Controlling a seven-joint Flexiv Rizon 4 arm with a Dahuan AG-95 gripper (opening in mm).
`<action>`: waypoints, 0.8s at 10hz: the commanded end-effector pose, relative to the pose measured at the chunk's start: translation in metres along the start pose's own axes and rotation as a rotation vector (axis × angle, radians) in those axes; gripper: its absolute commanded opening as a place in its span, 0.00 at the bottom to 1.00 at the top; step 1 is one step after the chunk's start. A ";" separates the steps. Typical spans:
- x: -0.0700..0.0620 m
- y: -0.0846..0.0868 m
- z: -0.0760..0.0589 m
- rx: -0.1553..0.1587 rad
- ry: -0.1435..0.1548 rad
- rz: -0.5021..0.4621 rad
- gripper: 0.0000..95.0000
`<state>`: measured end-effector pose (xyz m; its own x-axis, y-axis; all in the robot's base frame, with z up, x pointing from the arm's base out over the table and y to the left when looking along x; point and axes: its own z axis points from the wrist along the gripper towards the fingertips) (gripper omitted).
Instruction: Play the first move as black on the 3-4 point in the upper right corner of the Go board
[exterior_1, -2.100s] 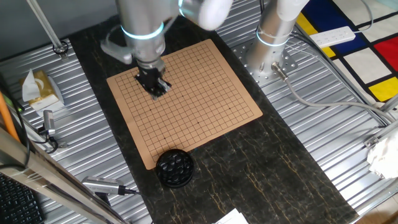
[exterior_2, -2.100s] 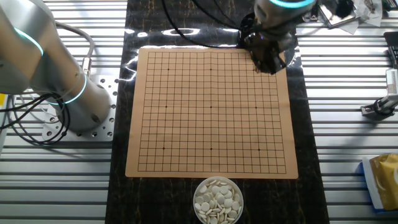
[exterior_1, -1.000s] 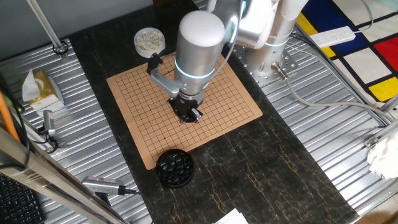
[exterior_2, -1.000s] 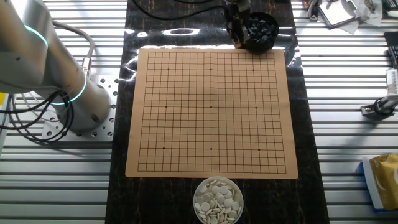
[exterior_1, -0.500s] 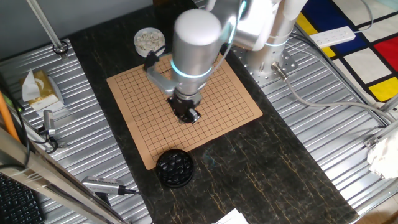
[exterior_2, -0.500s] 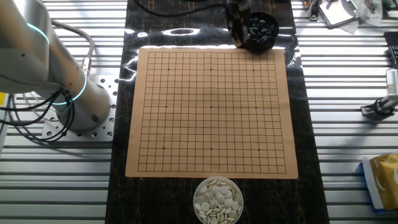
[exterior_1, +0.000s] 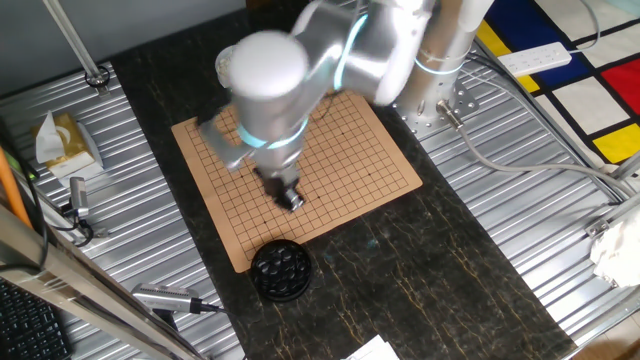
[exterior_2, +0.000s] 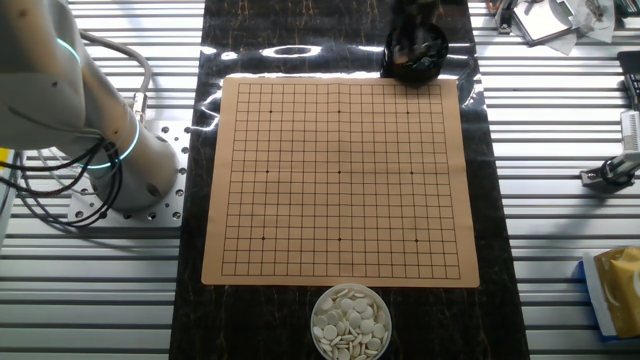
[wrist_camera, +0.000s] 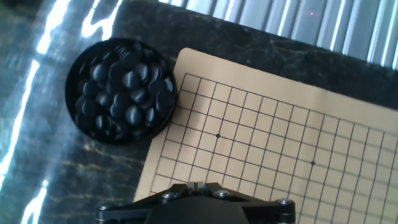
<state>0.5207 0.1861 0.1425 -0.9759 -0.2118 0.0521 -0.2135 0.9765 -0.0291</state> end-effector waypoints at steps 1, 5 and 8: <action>-0.003 0.001 -0.002 0.031 -0.019 -0.010 0.00; -0.003 0.001 -0.002 0.067 -0.011 -0.021 0.00; -0.003 0.001 -0.002 0.064 -0.002 0.008 0.00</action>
<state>0.5253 0.1881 0.1428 -0.9780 -0.2034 0.0461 -0.2071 0.9732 -0.1003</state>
